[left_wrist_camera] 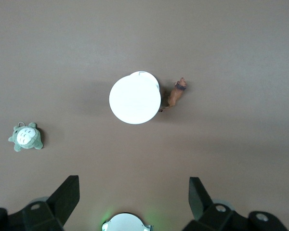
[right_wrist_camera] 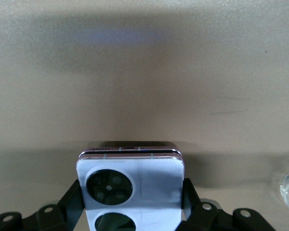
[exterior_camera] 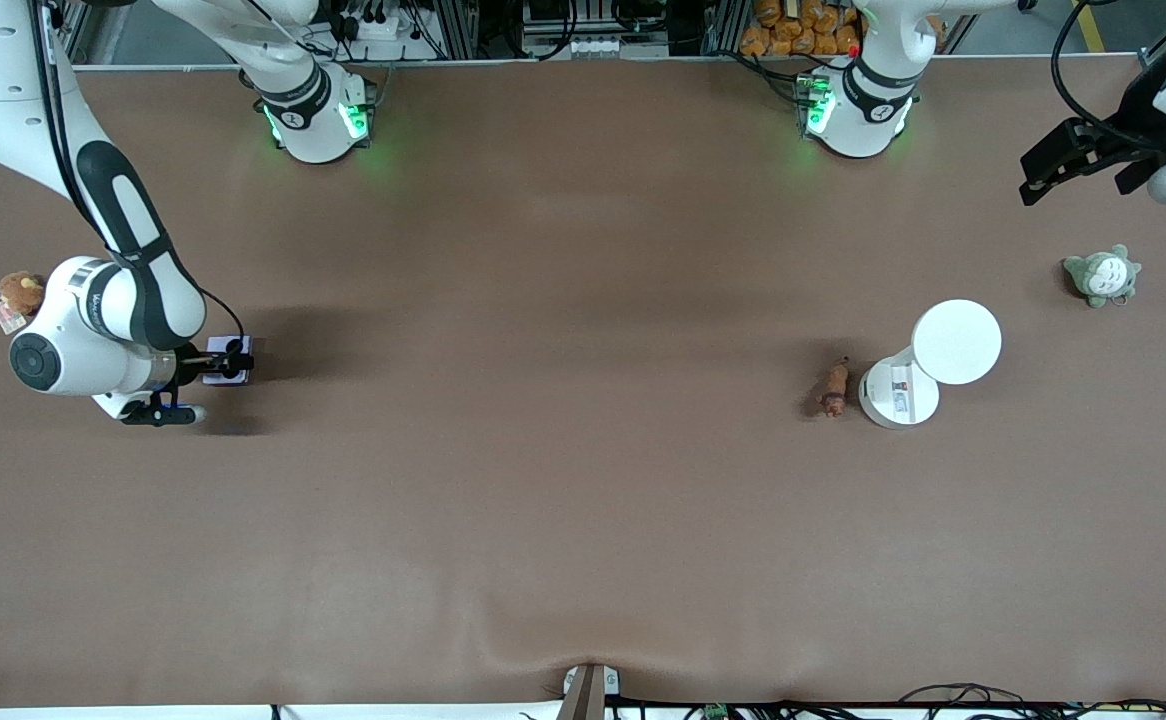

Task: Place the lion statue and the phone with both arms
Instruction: 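Open the right gripper to set the phone beside the glass cup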

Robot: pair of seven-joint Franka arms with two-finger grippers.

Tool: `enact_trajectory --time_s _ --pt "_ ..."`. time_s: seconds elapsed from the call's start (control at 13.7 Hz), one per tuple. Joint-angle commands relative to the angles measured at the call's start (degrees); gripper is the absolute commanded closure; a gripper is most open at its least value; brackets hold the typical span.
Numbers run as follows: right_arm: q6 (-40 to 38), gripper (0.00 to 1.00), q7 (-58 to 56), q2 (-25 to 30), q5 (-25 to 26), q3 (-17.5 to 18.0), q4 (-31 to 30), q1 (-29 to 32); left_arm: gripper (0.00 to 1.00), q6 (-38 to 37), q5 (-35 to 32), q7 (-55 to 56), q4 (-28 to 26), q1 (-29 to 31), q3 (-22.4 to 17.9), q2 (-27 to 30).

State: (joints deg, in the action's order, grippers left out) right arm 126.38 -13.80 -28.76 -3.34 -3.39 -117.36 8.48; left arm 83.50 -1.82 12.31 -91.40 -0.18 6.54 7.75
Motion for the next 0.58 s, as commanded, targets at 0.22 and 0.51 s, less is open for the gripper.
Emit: enact_trajectory --time_s 0.22,0.51 --pt "-12.76 0.00 -0.35 1.25 0.79 1.10 7.99 0.84 0.00 1.14 0.94 -0.88 -0.89 0.27 -0.83 0.87" --pt "-28.62 0.00 -0.44 1.16 0.70 1.28 22.93 -0.12 0.00 1.14 1.11 -0.97 -0.89 0.45 -1.09 0.96"
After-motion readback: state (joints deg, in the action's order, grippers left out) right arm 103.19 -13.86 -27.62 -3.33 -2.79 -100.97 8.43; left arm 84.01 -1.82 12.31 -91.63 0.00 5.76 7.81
